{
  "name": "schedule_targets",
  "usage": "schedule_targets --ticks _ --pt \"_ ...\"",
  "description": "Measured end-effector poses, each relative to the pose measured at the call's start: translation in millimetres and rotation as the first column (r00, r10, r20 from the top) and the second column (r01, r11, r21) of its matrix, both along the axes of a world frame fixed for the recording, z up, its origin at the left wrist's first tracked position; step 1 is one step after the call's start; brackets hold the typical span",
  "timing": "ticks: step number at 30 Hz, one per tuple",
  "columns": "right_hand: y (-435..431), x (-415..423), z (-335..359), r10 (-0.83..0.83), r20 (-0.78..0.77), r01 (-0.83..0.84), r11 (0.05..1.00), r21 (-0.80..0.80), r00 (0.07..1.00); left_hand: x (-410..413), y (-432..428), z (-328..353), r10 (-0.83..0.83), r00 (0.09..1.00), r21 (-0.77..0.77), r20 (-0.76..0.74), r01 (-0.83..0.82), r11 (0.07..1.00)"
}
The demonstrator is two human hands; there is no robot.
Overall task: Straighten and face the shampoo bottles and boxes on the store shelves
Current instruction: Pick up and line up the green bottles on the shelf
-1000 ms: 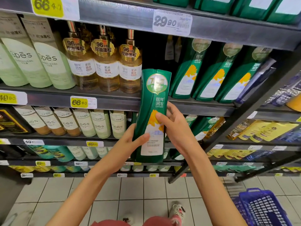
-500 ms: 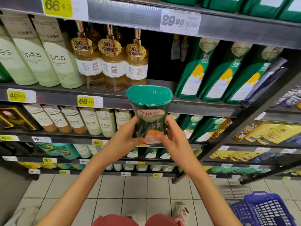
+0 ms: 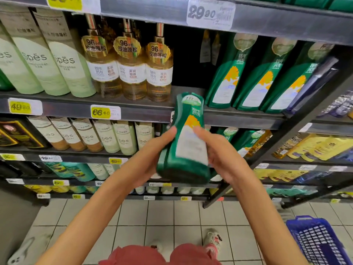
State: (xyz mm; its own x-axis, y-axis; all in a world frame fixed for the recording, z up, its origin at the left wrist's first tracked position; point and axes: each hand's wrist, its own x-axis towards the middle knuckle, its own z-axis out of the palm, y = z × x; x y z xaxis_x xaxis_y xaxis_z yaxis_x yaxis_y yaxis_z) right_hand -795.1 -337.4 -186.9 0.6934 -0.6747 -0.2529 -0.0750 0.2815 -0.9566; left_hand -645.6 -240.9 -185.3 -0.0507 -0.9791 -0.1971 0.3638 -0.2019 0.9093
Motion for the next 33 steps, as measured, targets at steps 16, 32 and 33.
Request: schedule_targets --ticks 16,32,33 --pt "18 -8 2 0.018 0.081 -0.027 0.994 0.108 0.997 -6 -1 12 0.081 0.986 0.006 0.143 -0.083 0.997" --pt "-25 32 -11 -0.358 -0.016 0.299 0.804 -0.514 0.934 11 -67 -10 0.341 0.767 -0.305 0.544 -0.198 0.931" --pt "-29 34 -9 -0.378 -0.018 0.312 0.788 -0.531 0.926 12 -73 -7 0.354 0.764 -0.316 0.54 -0.206 0.926"
